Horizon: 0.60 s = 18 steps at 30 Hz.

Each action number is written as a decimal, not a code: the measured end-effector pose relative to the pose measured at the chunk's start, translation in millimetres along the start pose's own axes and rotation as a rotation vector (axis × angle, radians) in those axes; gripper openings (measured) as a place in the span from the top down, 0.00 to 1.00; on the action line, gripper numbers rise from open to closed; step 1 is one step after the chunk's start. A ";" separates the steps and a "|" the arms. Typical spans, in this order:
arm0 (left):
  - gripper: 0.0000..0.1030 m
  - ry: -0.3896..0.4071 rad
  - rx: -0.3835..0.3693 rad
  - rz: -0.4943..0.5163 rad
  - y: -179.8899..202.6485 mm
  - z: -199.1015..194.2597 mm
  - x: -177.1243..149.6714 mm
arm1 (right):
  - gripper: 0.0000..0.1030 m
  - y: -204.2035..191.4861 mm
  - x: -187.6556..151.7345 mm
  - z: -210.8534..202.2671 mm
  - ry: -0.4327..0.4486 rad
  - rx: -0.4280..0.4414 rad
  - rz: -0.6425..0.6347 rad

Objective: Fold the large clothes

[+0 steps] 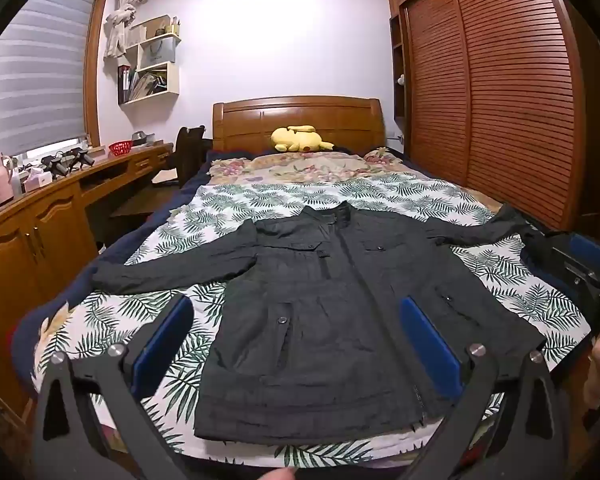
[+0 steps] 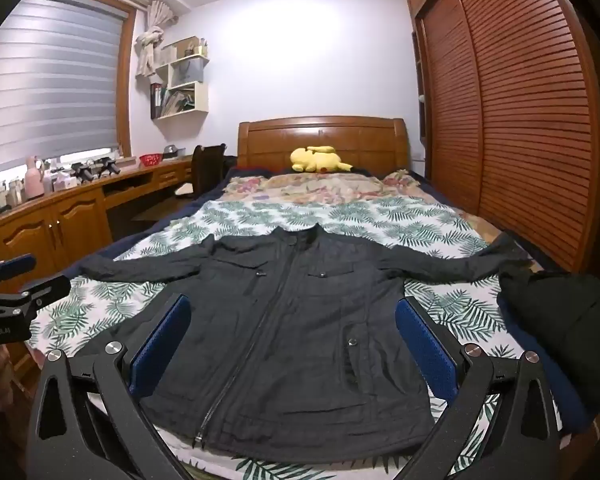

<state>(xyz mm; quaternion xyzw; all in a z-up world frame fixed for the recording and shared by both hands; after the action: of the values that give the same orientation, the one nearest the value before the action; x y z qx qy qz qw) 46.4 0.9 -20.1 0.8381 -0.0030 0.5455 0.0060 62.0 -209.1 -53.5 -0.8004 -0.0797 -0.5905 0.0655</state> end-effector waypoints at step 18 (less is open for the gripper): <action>0.00 -0.014 0.002 -0.005 -0.2 0.9 -1.9 | 0.00 -1.1 -1.6 0.3 -0.010 -0.002 -0.004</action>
<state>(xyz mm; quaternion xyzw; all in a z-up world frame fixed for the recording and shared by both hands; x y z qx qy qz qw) 46.5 1.1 -22.1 0.8419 -0.0005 0.5396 0.0063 61.6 -208.1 -55.1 -0.8032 -0.0810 -0.5868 0.0634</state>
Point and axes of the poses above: each gripper's, at about its wrist camera, not at the fingertips, and z roughly the way its jaws point, y to its right, x to its top, the point moved 5 cm from there along z, roughly the way its jaws point
